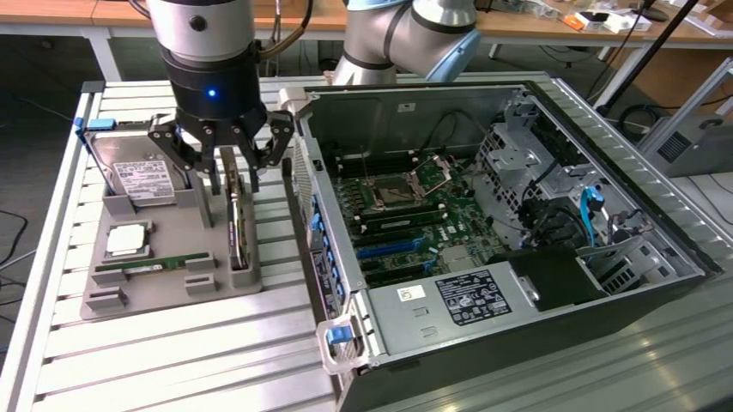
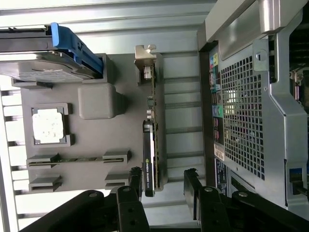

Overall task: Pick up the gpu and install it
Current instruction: 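Pick up the gpu and move the gpu toward the slot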

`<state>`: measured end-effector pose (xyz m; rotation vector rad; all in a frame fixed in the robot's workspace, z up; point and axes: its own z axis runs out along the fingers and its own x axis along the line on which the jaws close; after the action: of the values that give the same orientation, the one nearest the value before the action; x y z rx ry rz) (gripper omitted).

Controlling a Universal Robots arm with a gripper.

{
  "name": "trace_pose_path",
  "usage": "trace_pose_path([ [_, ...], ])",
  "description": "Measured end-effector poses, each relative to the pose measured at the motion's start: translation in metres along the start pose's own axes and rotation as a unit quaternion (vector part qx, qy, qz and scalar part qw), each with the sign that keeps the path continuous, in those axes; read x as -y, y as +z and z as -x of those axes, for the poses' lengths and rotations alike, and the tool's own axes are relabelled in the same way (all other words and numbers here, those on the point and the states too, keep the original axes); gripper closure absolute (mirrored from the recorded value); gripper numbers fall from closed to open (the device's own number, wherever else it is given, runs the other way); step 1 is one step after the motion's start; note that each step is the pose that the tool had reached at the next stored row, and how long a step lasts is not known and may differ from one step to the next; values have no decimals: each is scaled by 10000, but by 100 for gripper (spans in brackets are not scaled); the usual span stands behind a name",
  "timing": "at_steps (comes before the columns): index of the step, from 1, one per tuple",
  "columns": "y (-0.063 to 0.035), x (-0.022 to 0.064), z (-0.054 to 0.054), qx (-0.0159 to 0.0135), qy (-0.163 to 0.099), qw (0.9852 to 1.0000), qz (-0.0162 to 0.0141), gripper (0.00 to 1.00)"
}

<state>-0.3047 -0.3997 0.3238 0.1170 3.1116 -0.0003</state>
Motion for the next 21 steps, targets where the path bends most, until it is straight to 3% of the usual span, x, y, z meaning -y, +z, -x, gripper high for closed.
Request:
trace_pose_path([
  [21,91,0,-2,0,0,10000,0,52],
])
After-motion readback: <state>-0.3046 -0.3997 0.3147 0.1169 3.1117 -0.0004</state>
